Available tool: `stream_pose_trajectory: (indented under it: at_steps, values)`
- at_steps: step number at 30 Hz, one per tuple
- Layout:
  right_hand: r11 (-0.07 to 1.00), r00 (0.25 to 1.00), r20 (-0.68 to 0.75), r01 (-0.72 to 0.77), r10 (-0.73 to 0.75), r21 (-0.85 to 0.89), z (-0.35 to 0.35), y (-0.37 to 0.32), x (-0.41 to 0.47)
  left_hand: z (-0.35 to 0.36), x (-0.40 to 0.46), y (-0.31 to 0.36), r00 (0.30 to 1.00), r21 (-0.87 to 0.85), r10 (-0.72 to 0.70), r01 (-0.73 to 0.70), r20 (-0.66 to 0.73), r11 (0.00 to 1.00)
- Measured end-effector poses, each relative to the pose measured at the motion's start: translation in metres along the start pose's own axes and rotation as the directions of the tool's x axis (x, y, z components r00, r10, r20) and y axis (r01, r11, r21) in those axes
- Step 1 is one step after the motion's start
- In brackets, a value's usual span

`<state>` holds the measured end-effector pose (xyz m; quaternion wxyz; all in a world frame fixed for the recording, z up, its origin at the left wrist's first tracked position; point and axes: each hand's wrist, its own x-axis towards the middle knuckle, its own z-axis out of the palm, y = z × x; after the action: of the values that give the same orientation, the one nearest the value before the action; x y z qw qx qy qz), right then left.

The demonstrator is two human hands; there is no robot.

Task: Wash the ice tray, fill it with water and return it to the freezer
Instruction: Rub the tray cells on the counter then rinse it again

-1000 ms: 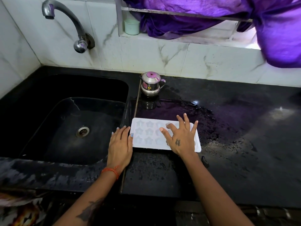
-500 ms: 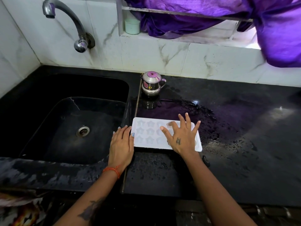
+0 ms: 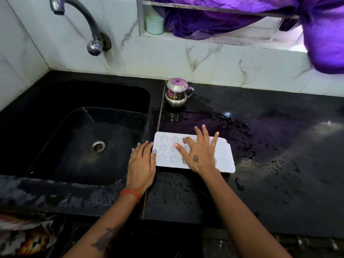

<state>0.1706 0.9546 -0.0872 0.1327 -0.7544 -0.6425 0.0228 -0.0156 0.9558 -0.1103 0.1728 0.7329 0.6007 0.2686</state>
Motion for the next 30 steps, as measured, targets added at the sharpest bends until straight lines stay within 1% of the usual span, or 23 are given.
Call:
stream_pose_trajectory:
  at_steps: [6,10,16,18,22,30]
  values:
    - [1.0,1.0,-0.01,0.003,-0.003,0.003,-0.0019,0.0012,-0.0027,0.0002,0.0005,-0.0001,1.0,0.008,-0.005,0.005,0.008,1.0]
    - [0.999,0.999,-0.027,-0.02,0.019,-0.035,-0.0017,0.0006,-0.0048,0.0003,0.0006,-0.0006,1.0,0.003,-0.006,0.006,0.005,1.0]
    - [0.995,0.998,-0.01,-0.06,0.059,-0.076,-0.0031,-0.0028,-0.0052,0.0003,0.0011,-0.0002,1.0,0.008,-0.005,0.005,0.004,1.0]
    - [0.996,0.998,0.002,-0.068,0.068,-0.065,-0.0038,-0.003,-0.0051,0.0005,0.0012,-0.0005,1.0,0.01,-0.004,0.004,0.003,1.0]
    - [0.998,0.999,0.02,-0.039,0.04,-0.041,-0.0041,-0.0021,-0.0044,0.0,0.0011,-0.0005,1.0,0.011,-0.003,0.003,0.004,1.0]
    - [0.997,1.0,-0.012,-0.027,0.028,0.073,-0.0005,0.0014,-0.0026,0.0006,0.0005,-0.0013,1.0,0.012,-0.001,0.001,0.0,1.0]
